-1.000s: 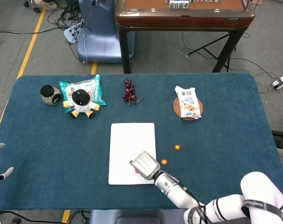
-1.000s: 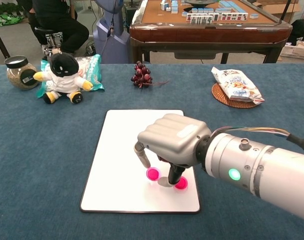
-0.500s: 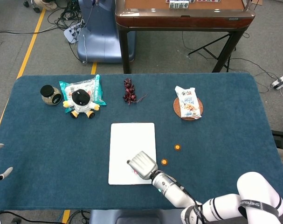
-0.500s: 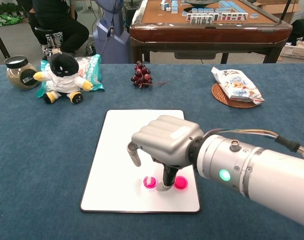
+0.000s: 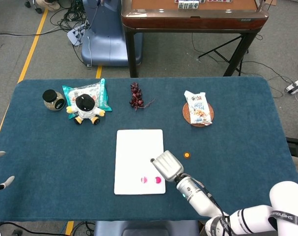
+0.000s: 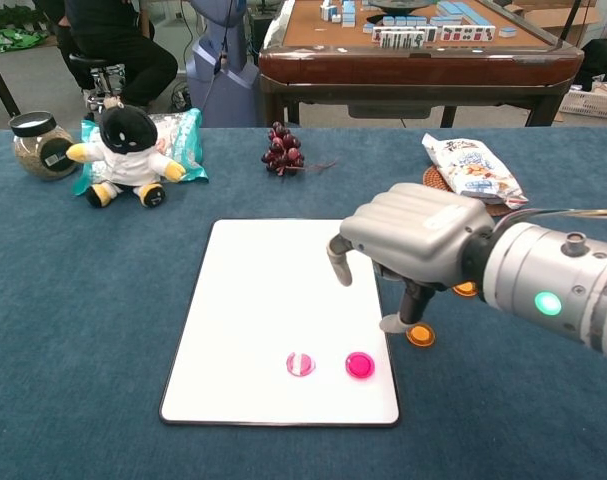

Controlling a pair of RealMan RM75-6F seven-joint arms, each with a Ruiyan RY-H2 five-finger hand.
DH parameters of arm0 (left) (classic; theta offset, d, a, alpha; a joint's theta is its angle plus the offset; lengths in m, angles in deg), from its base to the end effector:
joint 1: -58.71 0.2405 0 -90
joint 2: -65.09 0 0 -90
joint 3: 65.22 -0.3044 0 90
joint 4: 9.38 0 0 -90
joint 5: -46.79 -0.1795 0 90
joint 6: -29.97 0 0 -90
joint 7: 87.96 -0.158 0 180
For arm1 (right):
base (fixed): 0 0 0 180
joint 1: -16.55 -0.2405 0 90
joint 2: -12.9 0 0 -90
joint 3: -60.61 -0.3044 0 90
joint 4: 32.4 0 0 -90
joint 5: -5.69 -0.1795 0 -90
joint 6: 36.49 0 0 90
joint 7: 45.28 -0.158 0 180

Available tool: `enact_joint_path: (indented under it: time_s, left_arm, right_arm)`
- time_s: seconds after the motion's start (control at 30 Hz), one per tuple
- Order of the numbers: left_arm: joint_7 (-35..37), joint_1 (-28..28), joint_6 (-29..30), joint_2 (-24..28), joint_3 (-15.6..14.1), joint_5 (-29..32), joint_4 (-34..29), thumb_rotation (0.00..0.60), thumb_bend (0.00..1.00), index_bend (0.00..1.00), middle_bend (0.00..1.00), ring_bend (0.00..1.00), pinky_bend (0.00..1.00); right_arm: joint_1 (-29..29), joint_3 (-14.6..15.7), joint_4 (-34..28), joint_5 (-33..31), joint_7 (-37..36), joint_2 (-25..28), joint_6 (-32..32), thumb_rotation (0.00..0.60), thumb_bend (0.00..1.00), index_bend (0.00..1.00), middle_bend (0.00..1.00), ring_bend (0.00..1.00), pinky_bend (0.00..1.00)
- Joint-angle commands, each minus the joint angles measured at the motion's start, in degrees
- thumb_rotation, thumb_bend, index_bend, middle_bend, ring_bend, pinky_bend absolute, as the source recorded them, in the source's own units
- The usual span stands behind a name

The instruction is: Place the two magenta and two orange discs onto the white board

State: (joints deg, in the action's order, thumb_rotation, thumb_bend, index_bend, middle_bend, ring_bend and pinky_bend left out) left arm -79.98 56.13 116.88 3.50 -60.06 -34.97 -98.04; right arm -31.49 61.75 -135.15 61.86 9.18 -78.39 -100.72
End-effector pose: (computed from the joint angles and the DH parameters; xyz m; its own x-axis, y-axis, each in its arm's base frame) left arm -0.3655 0.1890 0.2463 0.3614 -0.0728 0.9296 0.9302 0.0966 -0.3541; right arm -0.1305 -0.3142 -0.0286 0.7647 -0.1596 0.6244 -0.5736 -0.6102 0.5465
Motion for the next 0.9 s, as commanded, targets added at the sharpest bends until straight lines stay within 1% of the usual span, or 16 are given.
enact_joint_path:
  time_s: [0.03, 0.57, 0.9]
  left_arm:
    - [-0.09, -0.01, -0.06, -0.04, 0.04, 0.12, 0.01, 0.600, 0.05, 0.33, 0.30, 0.34, 0.52]
    - [-0.50, -0.08, -0.19, -0.19, -0.03, 0.00, -0.01, 0.600, 0.05, 0.33, 0.30, 0.34, 0.52]
    - [-0.47, -0.11, -0.34, -0.18, -0.03, 0.07, -0.03, 0.600, 0.05, 0.33, 0.30, 0.34, 0.52]
  right_arm:
    - [0.90, 0.67, 0.01, 0.07, -0.73, 1.02, -0.29, 0.600, 0.16, 0.39, 1.00, 1.00, 1.00]
    - [3.93, 2.75, 3.34, 0.87, -3.91, 1.79, 1.17, 0.600, 0.16, 0.40, 1.00, 1.00, 1.00]
    - [4.72, 2.59, 5.70, 0.71, -5.08, 0.96, 2.79, 0.600, 0.17, 0.43, 1.00, 1.00, 1.00]
